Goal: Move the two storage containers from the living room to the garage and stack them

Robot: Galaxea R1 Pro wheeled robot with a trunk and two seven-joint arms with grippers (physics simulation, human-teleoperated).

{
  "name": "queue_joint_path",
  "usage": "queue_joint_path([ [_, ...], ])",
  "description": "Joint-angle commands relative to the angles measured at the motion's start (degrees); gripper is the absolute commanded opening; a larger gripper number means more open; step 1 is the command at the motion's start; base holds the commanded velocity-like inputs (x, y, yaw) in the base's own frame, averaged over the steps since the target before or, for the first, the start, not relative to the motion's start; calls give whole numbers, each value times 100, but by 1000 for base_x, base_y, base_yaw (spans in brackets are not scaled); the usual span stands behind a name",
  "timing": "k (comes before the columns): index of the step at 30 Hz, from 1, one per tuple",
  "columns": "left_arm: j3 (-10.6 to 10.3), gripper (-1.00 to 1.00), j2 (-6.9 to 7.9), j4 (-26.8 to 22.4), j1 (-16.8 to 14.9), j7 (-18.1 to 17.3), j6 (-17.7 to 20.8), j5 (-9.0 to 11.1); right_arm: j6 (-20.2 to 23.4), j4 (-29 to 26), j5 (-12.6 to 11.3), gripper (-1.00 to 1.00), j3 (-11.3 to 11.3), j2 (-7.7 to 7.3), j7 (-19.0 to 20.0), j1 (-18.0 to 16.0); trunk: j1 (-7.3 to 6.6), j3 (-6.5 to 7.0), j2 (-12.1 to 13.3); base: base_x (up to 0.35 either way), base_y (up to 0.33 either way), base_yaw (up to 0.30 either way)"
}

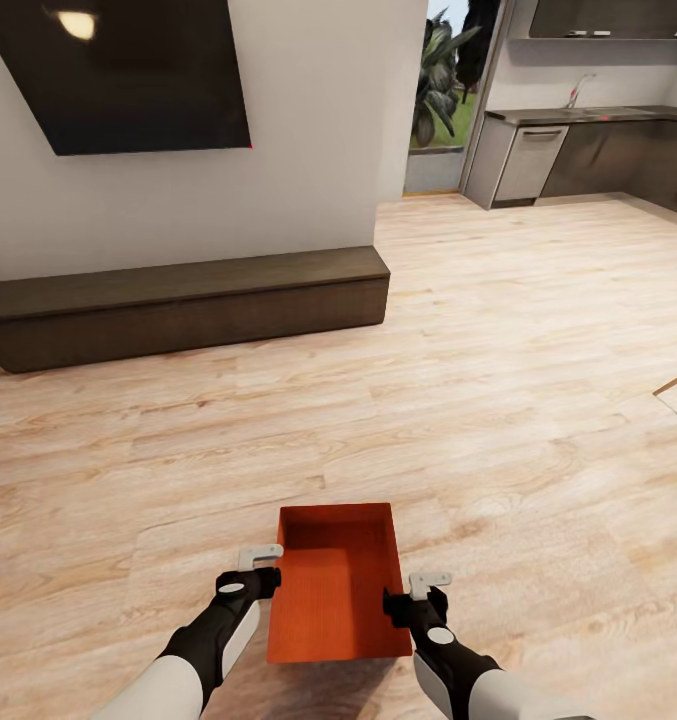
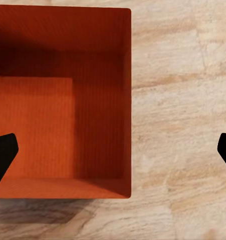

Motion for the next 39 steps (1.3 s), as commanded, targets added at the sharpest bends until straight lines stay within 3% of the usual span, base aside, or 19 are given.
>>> queue_joint_path([
  [1,-8,100,-2,-12,0,27,31,23,-6,7,26,100,26,-1,-45,-4,0,-4,-3,0,0,0],
  [32,10,100,-38,162,0,40,25,84,-269,9,-10,100,18,-17,-53,-4,0,-4,-3,0,0,0],
  [39,21,100,-38,390,0,35,22,100,-290,17,-19,100,18,-19,-45,-1,154,-130,-283,0,0,0],
])
